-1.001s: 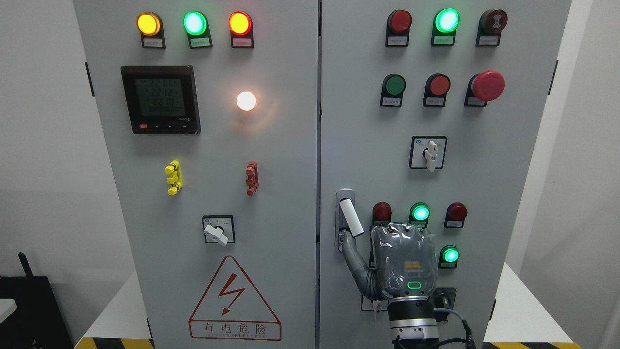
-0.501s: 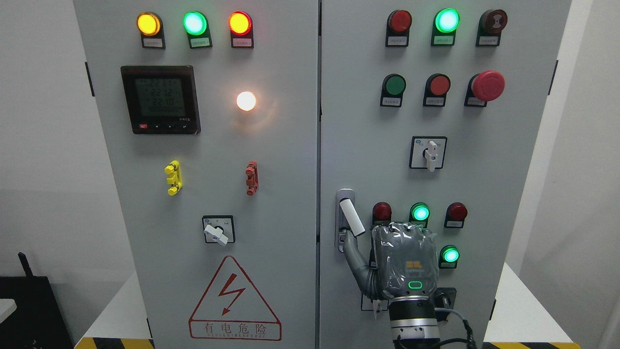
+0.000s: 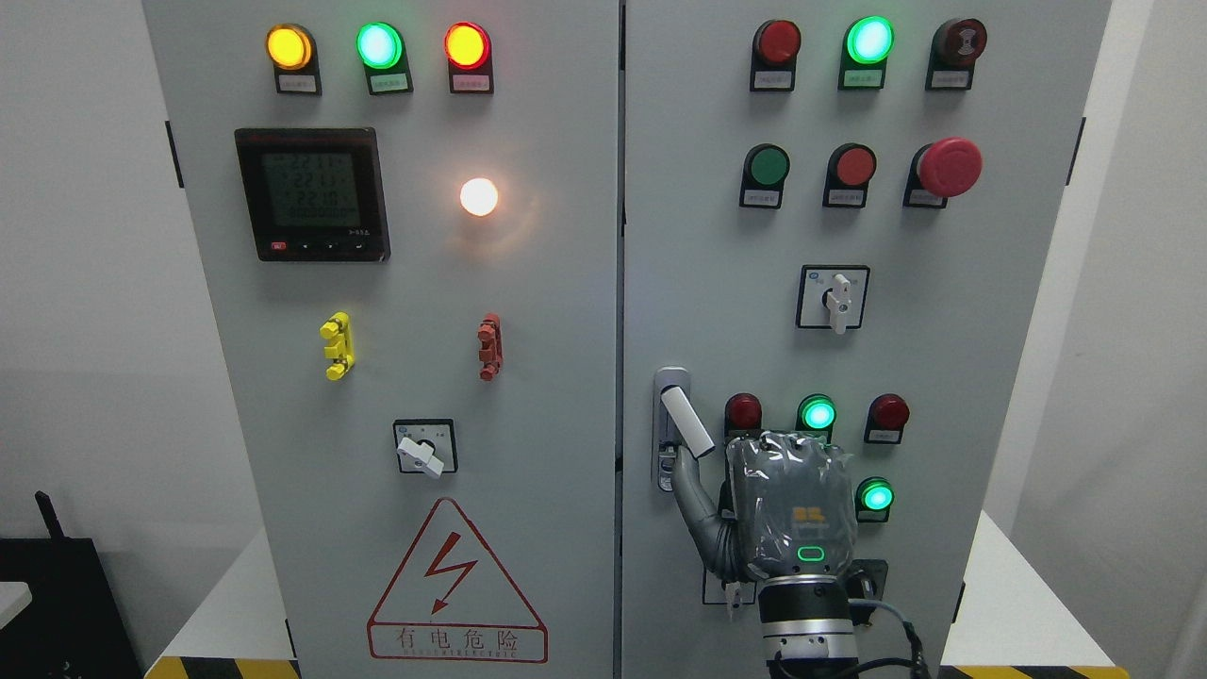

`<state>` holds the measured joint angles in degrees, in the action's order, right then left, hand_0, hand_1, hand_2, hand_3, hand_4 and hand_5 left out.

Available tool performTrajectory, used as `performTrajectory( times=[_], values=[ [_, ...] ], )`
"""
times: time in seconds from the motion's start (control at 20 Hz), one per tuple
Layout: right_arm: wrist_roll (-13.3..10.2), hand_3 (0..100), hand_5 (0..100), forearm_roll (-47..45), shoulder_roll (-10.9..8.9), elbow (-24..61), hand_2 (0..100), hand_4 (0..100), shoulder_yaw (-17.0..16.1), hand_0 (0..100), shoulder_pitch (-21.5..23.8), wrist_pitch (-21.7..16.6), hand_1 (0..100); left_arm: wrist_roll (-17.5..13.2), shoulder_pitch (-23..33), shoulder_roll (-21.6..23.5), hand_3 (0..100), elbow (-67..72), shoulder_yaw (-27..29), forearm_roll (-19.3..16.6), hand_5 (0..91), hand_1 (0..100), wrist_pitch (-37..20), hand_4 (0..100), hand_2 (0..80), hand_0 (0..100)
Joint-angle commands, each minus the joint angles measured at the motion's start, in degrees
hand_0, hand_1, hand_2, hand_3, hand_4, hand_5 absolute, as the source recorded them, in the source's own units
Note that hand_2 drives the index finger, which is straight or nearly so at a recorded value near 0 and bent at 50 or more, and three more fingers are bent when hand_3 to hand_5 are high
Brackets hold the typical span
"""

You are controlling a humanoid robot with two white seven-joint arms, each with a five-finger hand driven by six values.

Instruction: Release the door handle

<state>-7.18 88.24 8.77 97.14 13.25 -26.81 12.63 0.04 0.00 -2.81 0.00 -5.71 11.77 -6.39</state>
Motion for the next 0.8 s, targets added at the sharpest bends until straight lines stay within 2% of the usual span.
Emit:
performTrajectory(
  times=[0.0, 0.75],
  values=[
    [0.1, 100, 96, 0.0, 0.02, 0.1, 100, 100, -0.2, 58, 0.0, 0.0, 0, 0.0, 1.8, 0.0, 0, -1.8, 0.0, 0.0, 0.0, 39, 0.0, 0, 0.0, 12],
    [0.1, 100, 96, 0.0, 0.02, 0.1, 100, 100, -0.7, 58, 0.0, 0.0, 0, 0.0, 1.8, 0.0, 0, -1.8, 0.0, 0.0, 0.0, 39, 0.0, 0, 0.0, 12]
  ],
)
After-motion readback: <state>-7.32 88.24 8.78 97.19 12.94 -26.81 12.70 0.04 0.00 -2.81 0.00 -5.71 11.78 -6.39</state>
